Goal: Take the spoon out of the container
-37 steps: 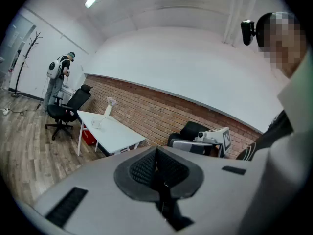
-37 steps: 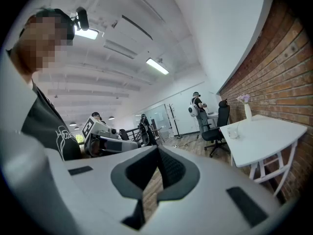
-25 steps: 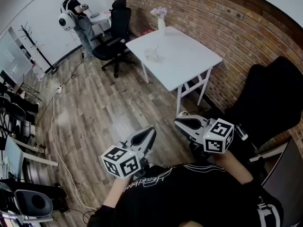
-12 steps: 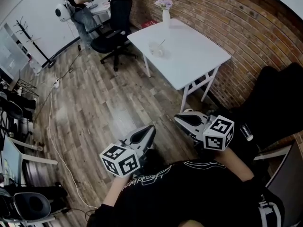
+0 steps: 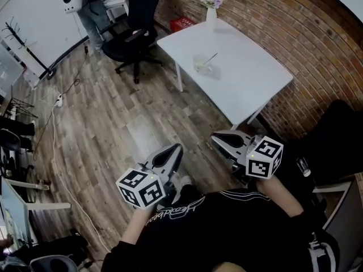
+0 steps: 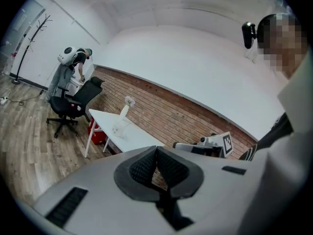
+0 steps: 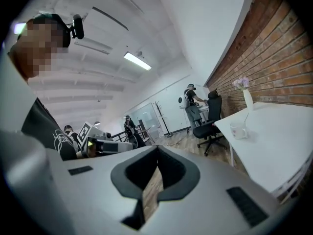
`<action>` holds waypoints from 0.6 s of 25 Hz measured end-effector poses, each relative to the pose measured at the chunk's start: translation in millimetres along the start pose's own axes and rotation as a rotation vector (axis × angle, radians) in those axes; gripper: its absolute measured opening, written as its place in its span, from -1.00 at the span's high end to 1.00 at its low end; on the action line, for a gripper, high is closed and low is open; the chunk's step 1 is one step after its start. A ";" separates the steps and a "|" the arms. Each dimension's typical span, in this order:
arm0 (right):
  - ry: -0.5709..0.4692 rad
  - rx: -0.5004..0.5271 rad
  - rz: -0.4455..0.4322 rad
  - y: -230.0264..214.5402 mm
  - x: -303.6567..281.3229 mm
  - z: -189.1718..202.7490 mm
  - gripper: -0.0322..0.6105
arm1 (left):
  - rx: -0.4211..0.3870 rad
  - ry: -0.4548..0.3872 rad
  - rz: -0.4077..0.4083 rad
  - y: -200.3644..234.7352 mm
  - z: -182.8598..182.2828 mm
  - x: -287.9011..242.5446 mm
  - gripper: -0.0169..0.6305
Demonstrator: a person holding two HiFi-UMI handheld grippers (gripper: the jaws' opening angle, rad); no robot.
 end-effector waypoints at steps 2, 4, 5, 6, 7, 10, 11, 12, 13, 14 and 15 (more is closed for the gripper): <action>-0.009 -0.003 0.019 -15.4 -33.2 -3.8 0.91 | -0.014 0.000 0.011 33.0 -21.7 -8.6 0.93; -0.023 -0.008 0.040 -30.1 -65.8 -6.9 0.91 | -0.023 0.004 0.019 65.4 -41.7 -16.5 0.93; -0.030 -0.011 0.049 -35.7 -81.0 -8.7 0.91 | -0.022 0.006 0.021 80.6 -50.6 -19.6 0.93; -0.036 -0.011 0.058 -39.8 -95.0 -10.6 0.91 | -0.018 0.008 0.024 94.3 -58.4 -22.2 0.93; -0.039 -0.007 0.065 -43.0 -107.6 -12.7 0.91 | -0.014 0.009 0.029 106.4 -65.2 -24.5 0.93; -0.049 0.004 0.085 -50.9 -134.9 -16.7 0.91 | -0.006 0.015 0.044 134.2 -77.8 -30.6 0.93; -0.052 0.005 0.094 -53.5 -140.2 -17.1 0.91 | -0.002 0.018 0.049 140.6 -79.9 -32.8 0.93; -0.053 0.005 0.102 -56.6 -144.0 -17.3 0.91 | 0.003 0.021 0.056 145.8 -81.3 -35.5 0.93; -0.054 0.003 0.111 -60.4 -146.9 -17.3 0.91 | 0.006 0.025 0.063 150.2 -82.1 -38.6 0.93; -0.053 0.001 0.119 -64.6 -149.2 -16.9 0.91 | 0.008 0.031 0.068 154.0 -82.2 -42.1 0.93; -0.053 -0.003 0.128 -69.5 -151.1 -16.2 0.91 | 0.010 0.037 0.073 157.6 -81.9 -45.9 0.93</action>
Point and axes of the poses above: the fingertips, and each gripper's own axes: x backward along the fingers, y to its left, z out of its underside, the point moved 2 cm from there along x, backward along the fingers, and after that the axes turned 15 degrees about -y, right-handed, at the moved point
